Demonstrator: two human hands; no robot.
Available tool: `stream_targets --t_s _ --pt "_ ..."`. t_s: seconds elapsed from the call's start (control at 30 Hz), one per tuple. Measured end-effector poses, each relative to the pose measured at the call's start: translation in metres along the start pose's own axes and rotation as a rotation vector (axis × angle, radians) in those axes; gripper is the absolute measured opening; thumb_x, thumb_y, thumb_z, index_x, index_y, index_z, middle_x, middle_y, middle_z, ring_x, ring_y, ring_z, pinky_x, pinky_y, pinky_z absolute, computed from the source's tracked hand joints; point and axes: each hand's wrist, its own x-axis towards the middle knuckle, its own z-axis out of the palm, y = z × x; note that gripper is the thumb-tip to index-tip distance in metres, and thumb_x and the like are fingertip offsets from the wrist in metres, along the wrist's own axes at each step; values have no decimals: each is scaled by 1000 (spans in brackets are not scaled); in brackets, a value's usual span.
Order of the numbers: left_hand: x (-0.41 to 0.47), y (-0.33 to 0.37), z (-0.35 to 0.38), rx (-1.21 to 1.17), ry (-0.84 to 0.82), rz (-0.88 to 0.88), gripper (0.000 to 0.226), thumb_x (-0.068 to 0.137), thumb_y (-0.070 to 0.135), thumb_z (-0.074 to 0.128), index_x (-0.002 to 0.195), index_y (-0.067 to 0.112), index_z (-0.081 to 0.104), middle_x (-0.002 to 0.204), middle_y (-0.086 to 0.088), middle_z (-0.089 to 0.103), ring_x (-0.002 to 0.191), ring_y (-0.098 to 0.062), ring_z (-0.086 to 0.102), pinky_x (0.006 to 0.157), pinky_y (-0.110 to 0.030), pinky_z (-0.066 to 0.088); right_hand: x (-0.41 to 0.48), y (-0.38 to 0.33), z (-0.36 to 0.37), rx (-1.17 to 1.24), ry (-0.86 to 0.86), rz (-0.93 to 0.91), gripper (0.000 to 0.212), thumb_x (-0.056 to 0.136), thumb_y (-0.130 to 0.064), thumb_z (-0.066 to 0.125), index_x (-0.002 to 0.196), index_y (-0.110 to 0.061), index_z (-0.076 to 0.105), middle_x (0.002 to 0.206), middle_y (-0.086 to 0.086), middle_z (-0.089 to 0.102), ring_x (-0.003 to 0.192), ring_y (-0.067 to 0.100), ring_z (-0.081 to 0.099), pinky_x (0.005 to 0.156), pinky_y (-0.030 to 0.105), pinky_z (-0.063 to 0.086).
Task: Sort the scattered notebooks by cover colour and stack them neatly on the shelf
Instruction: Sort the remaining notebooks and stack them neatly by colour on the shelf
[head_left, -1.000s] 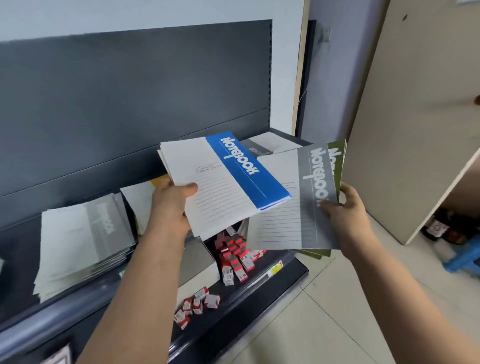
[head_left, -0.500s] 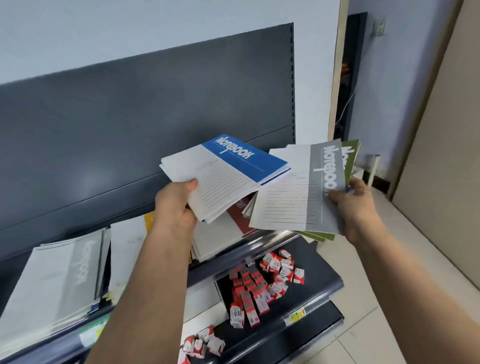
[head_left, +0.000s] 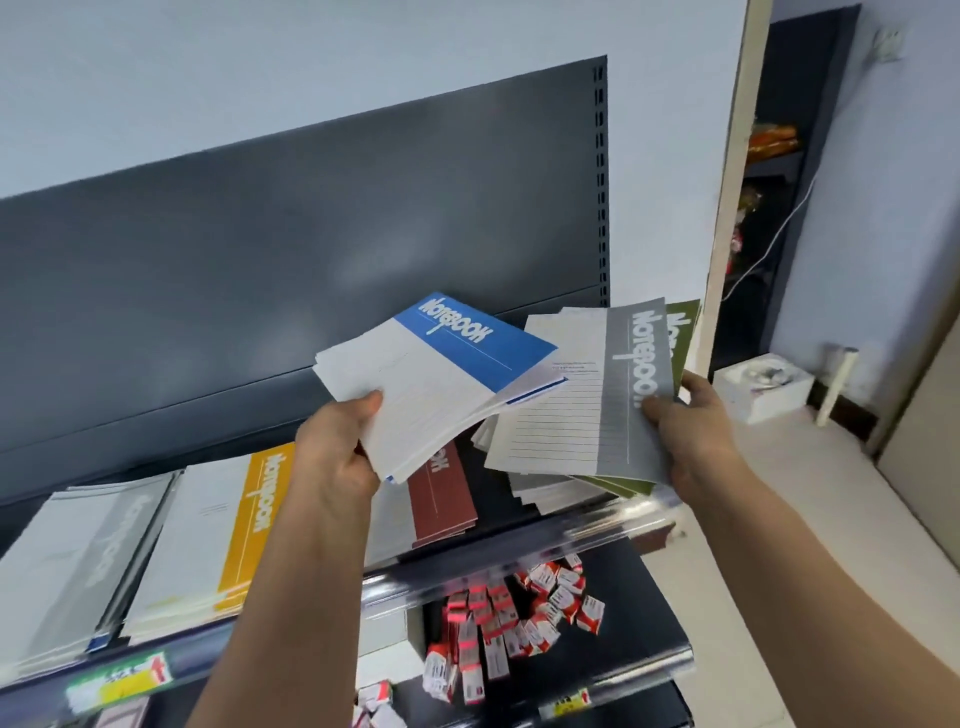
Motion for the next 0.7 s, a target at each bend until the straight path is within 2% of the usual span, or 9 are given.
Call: stream_targets --t_s 0.07,0.17,0.23,0.33,0.5,0.63,0.7 --pt "6 1 -1 -7 15 -6 34 88 7 64 121 9 60 105 -8 71 84 -26 69 53 -36 54 10 -1 0 16 33 9 41 96 -4 51 132 -20 44 111 2 57 79 16 57 58 29 45" --pt "13 1 1 -37 27 -5 35 88 6 62 123 7 60 105 -9 71 85 -26 69 60 -39 55 25 -6 -2 63 64 63 42 95 -5 53 134 -17 44 116 5 59 92 25 59 69 36 49" --pt "15 -1 4 -47 36 0 32 89 5 61 121 6 60 99 -8 71 80 -25 69 58 -39 53 33 -10 -3 94 76 87 42 95 -3 53 134 -14 45 122 8 59 99 27 59 78 40 50" --pt "20 -4 10 -47 53 -10 32 89 5 62 121 7 60 101 -9 71 80 -25 69 57 -39 53 42 -14 -6 97 84 100 40 95 -2 52 133 -12 47 123 10 59 102 27 59 82 42 51" --pt "25 -4 17 -62 57 5 34 88 4 63 121 6 60 106 -10 71 86 -28 69 62 -42 56 49 -13 -4 57 45 132 39 95 -1 50 132 -11 46 116 9 59 90 25 59 63 35 49" --pt "24 2 17 -74 47 41 33 88 3 62 121 8 60 105 -9 71 85 -27 70 66 -44 56 49 -6 -1 -29 -4 129 40 95 -1 51 132 -13 46 116 9 59 88 25 59 63 35 48" --pt "24 4 14 -69 54 55 34 88 3 62 121 8 60 105 -9 71 86 -27 69 73 -46 57 48 -3 2 -62 -34 121 40 94 -1 54 130 -16 47 113 7 59 84 23 59 63 35 48"
